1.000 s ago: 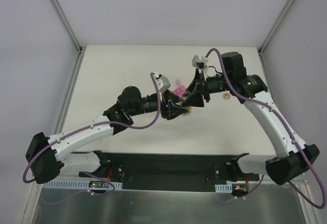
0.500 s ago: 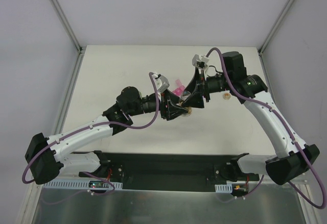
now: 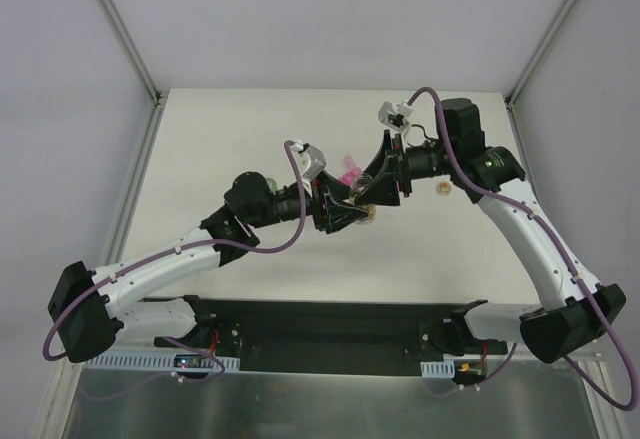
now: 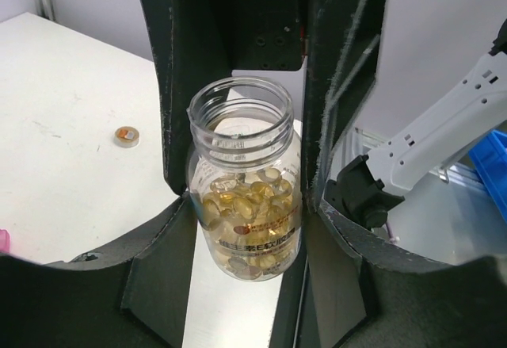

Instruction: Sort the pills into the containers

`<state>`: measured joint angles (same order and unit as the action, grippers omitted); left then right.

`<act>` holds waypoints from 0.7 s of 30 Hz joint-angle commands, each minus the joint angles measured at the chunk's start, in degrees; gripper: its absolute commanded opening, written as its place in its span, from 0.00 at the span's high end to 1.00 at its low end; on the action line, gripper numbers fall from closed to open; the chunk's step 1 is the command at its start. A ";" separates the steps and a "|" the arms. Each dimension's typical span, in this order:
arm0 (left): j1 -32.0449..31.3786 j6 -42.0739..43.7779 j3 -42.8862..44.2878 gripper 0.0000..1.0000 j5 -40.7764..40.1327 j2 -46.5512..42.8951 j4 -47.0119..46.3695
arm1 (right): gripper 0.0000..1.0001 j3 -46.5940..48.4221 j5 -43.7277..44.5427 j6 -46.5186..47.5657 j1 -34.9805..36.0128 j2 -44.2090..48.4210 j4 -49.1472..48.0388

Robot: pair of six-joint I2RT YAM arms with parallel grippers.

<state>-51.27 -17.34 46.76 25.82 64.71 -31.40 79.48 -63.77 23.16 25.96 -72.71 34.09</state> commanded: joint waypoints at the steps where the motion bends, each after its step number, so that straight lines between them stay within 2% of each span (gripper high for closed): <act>1: -0.59 -0.76 -0.97 1.00 1.25 -1.34 -4.73 | 0.61 -0.29 -0.66 -3.21 -0.29 1.60 -6.58; 3: -0.50 -1.02 -0.71 1.00 0.11 -1.08 -4.81 | 0.66 -1.08 -0.57 -2.60 -0.29 1.69 -6.66; 5: -0.24 -1.38 -0.53 0.94 -0.16 -0.73 -4.99 | 0.68 -1.61 -0.22 -1.98 -0.29 1.95 -6.66; 8: -0.24 -1.64 -0.09 0.73 -0.16 -0.29 -5.16 | 0.68 -2.40 1.18 -0.49 -0.29 2.31 -6.40; 9: -0.24 -1.81 0.08 0.59 0.01 -0.20 -5.17 | 0.68 -2.58 1.36 0.13 -0.38 2.22 -6.40; 12: -0.24 -2.08 0.26 0.46 0.54 0.07 -5.17 | 0.68 -2.75 2.42 1.18 -0.38 2.13 -5.96; 13: -0.24 -1.99 0.17 0.35 0.89 -0.11 -5.08 | 0.69 -2.93 2.94 2.15 -0.47 2.13 -5.87; 16: -0.24 -1.56 -0.27 0.18 1.16 -0.54 -4.29 | 0.69 -3.19 4.79 3.73 -2.13 1.69 -5.79; 21: -0.06 1.43 -0.71 0.14 0.28 -2.48 1.15 | 0.69 -4.68 7.51 7.51 -4.24 0.81 -5.79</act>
<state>-51.27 -18.28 46.11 24.97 64.93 -31.66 75.79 -60.66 25.26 23.83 -71.48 30.65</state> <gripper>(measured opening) 0.854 0.542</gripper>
